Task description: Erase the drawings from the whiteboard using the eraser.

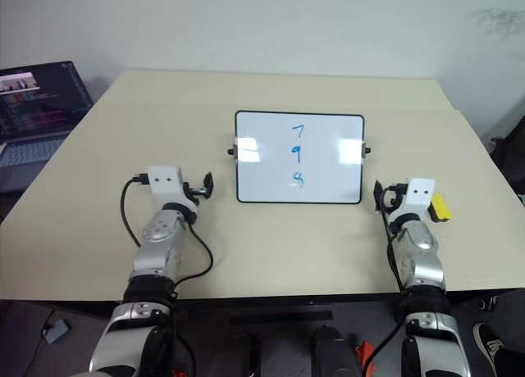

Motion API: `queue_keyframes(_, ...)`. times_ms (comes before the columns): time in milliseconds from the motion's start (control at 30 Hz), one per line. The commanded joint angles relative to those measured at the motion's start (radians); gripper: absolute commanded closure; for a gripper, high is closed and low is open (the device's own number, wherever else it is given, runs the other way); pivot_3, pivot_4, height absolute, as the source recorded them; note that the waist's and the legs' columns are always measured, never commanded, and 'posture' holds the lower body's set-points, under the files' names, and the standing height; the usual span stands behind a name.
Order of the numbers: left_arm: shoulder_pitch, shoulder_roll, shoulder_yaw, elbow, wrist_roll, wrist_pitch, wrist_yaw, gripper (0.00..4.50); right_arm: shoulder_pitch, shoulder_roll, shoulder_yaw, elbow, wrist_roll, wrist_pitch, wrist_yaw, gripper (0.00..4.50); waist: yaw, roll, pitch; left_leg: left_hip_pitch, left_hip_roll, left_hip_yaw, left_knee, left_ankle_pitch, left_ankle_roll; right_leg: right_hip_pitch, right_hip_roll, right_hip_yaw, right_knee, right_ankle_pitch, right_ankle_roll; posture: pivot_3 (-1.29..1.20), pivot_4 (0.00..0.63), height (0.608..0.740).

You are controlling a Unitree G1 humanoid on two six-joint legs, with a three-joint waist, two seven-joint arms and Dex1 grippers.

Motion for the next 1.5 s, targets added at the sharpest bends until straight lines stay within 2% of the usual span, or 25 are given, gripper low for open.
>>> queue_keyframes(33,-0.009,0.014,0.003,-0.018,0.003,-0.032,-0.004,0.00,-0.016,-0.009,-0.018,-0.027,0.008,-0.026,0.004,0.03,0.000,0.000,0.000,0.000,0.000,0.000,0.000,0.000,0.000,0.000,0.000,0.000,0.000,0.000,0.000,0.00,0.150,0.740)
queue_keyframes(333,0.005,0.017,0.017,-0.040,-0.023,0.015,-0.017,0.00,-0.029,-0.019,-0.017,-0.022,0.006,-0.029,0.016,0.03,0.000,0.000,0.000,0.000,0.000,0.000,0.000,0.000,0.000,0.000,0.000,0.000,0.000,0.000,0.000,0.00,0.150,0.740)
queue_keyframes(467,0.002,0.048,0.034,-0.075,-0.054,0.041,-0.054,0.00,-0.037,-0.046,-0.017,-0.079,0.046,0.014,0.086,0.03,0.000,0.000,0.000,0.000,0.000,0.000,0.000,0.000,0.000,0.000,0.000,0.000,0.000,0.000,0.000,0.00,0.150,0.740)
queue_keyframes(600,0.007,0.149,0.018,-0.099,-0.112,0.099,-0.265,0.00,-0.029,-0.073,-0.002,-0.189,0.110,0.121,0.171,0.03,-0.003,0.000,0.000,0.000,0.001,0.000,0.000,0.000,0.000,0.000,0.001,0.000,0.000,0.000,0.000,0.00,0.150,0.740)
queue_keyframes(767,-0.024,0.274,0.034,-0.146,-0.207,0.210,-0.480,0.00,-0.020,-0.117,-0.016,-0.320,0.162,0.268,0.193,0.03,-0.001,0.000,0.000,0.000,0.001,0.000,0.000,0.000,0.000,0.000,0.000,-0.001,0.000,-0.001,-0.001,0.00,0.150,0.740)
queue_keyframes(900,-0.067,0.303,0.050,-0.268,-0.361,0.363,-0.622,0.00,-0.046,-0.185,-0.035,-0.361,0.176,0.408,0.179,0.03,0.008,0.000,0.000,-0.001,0.001,-0.001,0.000,0.000,0.000,-0.001,-0.001,-0.002,0.000,-0.001,-0.001,0.00,0.150,0.740)
queue_keyframes(1100,-0.112,0.308,-0.124,-0.501,-0.426,0.532,-0.793,0.00,-0.103,-0.310,-0.111,-0.302,0.195,0.527,0.181,0.03,0.017,0.000,0.000,-0.001,0.000,0.000,0.000,0.000,0.000,-0.001,-0.002,-0.001,-0.002,-0.001,-0.001,0.00,0.150,0.740)
queue_keyframes(1233,-0.135,0.271,-0.241,-0.530,-0.391,0.543,-0.833,0.00,-0.124,-0.402,-0.115,-0.261,0.169,0.651,0.172,0.03,0.020,0.000,0.000,-0.001,0.000,0.000,0.000,0.000,0.000,-0.001,-0.001,-0.001,-0.001,-0.001,-0.002,0.00,0.150,0.740)
queue_keyframes(1400,-0.149,0.205,-0.317,-0.521,-0.358,0.526,-0.833,0.00,-0.156,-0.522,-0.110,-0.197,0.138,0.812,0.172,0.03,0.016,0.001,0.001,-0.001,0.000,0.000,0.000,0.000,0.000,-0.002,-0.001,0.000,0.000,-0.001,-0.002,0.00,0.150,0.740)
queue_keyframes(1500,-0.159,0.172,-0.345,-0.487,-0.322,0.503,-0.830,0.00,-0.176,-0.584,-0.063,-0.128,0.125,0.915,0.220,0.03,0.014,0.001,0.001,-0.001,0.000,0.001,0.001,0.000,0.000,-0.002,-0.001,0.000,-0.001,-0.001,-0.002,0.00,0.150,0.740)
